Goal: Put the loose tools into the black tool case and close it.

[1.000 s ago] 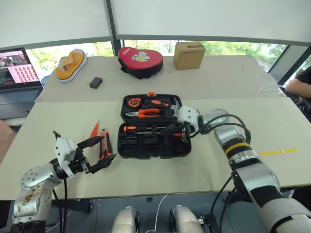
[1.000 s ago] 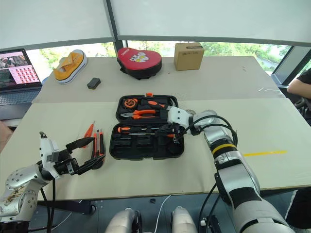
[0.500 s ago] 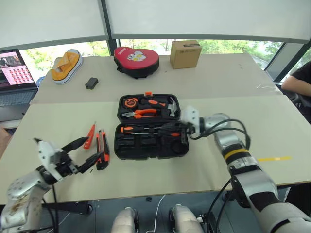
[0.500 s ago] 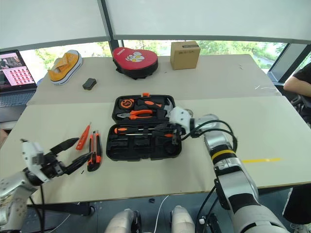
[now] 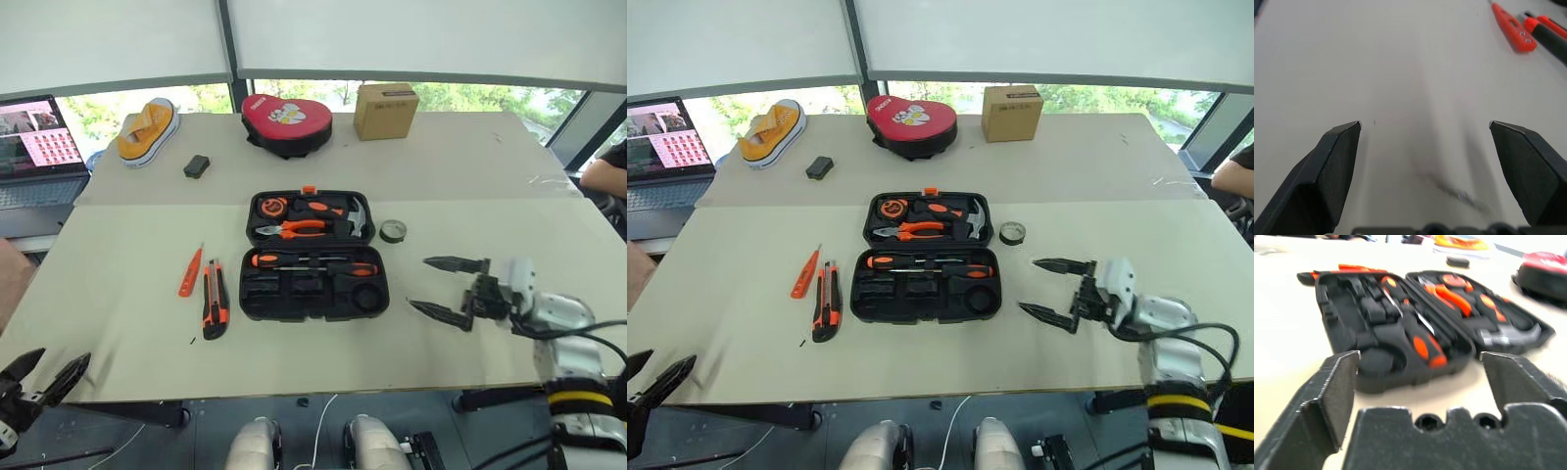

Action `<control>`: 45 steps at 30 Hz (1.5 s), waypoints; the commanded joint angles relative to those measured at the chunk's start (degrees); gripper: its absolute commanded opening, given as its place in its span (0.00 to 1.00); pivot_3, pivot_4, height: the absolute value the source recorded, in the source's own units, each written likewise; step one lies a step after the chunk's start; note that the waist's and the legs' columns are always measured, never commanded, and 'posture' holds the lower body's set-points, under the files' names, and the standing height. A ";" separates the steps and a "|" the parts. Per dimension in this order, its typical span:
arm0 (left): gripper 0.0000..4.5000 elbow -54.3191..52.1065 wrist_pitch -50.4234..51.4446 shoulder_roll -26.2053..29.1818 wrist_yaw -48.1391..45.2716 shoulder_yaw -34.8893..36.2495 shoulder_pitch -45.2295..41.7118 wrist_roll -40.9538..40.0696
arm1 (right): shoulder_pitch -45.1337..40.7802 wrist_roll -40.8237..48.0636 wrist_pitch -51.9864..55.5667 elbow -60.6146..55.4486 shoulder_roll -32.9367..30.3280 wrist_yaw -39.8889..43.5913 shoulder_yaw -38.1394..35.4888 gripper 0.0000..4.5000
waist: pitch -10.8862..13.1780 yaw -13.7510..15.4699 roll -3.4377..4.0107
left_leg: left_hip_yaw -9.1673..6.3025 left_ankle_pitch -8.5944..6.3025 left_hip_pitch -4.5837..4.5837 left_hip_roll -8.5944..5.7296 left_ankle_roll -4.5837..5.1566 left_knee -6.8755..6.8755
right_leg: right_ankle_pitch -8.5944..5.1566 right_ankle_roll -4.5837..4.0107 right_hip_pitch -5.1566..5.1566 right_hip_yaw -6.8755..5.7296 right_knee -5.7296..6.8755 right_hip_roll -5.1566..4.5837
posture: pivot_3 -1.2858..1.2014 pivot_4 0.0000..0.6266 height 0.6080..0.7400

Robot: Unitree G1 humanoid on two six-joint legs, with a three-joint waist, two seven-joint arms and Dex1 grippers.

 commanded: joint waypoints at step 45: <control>0.11 8.85 6.83 7.87 0.49 -27.30 -48.11 11.09 | 1.45 7.39 14.84 -28.49 -0.49 -10.96 1.13 1.00 | 0.19 1.63 -0.36 | -0.19 0.06 -0.23 0.06 -0.06 0.35 | 0.05 0.09 -0.10 0.07 0.22 0.64 | 0.52 0.24 1.00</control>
